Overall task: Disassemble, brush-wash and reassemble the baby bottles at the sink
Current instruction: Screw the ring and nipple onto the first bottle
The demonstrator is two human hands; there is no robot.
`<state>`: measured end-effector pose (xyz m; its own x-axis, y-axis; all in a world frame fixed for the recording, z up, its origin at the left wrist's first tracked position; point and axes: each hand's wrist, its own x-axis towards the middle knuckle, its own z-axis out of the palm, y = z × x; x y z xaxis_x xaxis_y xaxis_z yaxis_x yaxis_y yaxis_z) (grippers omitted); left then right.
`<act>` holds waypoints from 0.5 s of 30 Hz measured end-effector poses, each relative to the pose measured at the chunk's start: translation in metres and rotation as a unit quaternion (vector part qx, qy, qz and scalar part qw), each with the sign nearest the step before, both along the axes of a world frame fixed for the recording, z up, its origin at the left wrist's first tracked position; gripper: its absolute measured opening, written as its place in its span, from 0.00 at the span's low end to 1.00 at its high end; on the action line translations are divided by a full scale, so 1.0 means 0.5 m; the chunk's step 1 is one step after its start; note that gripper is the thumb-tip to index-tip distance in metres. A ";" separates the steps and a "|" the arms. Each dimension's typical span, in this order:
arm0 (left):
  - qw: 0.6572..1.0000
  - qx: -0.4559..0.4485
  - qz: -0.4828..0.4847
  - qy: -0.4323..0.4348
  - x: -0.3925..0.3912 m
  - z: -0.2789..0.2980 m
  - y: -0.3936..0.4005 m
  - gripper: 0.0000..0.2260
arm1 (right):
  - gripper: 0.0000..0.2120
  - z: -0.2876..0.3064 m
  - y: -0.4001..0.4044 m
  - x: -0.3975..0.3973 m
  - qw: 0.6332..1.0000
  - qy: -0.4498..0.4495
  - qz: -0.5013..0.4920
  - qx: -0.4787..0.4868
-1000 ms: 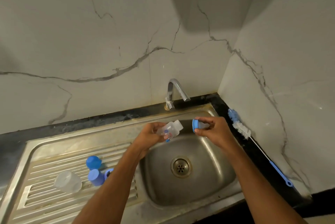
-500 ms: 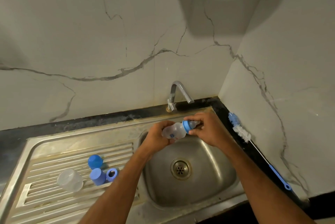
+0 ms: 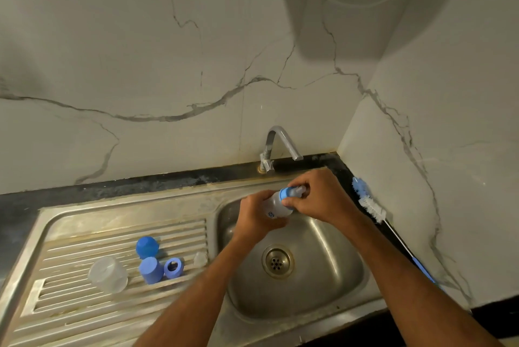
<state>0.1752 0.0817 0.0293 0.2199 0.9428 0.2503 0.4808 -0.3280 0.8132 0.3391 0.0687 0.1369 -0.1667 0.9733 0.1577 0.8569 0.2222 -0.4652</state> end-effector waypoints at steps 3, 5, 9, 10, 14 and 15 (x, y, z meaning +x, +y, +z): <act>0.999 0.001 0.010 -0.031 0.013 0.000 -0.008 0.25 | 0.21 0.018 0.000 -0.014 0.999 0.005 -0.045 -0.009; 0.999 -0.007 0.011 -0.050 0.018 0.000 -0.012 0.24 | 0.27 0.022 0.004 -0.021 0.998 -0.035 -0.060 0.003; 0.995 -0.034 -0.002 -0.094 0.016 -0.005 -0.014 0.22 | 0.28 0.037 0.014 -0.023 0.991 -0.107 -0.069 -0.034; 0.992 -0.048 -0.002 -0.117 0.014 0.001 -0.015 0.21 | 0.27 0.046 0.014 -0.019 0.993 -0.094 -0.061 -0.044; 0.977 -0.078 -0.011 -0.197 0.006 0.027 -0.012 0.18 | 0.36 0.083 0.008 -0.006 0.995 0.058 0.039 -0.064; 0.976 -0.078 -0.012 -0.203 0.006 0.031 -0.012 0.17 | 0.34 0.081 0.006 -0.009 0.994 0.064 0.059 -0.062</act>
<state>0.1783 0.0756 0.0450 0.1553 0.9721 0.1760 0.1029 -0.1931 0.9758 0.3345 0.0718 0.1775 -0.2664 0.9616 0.0657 0.7605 0.2516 -0.5987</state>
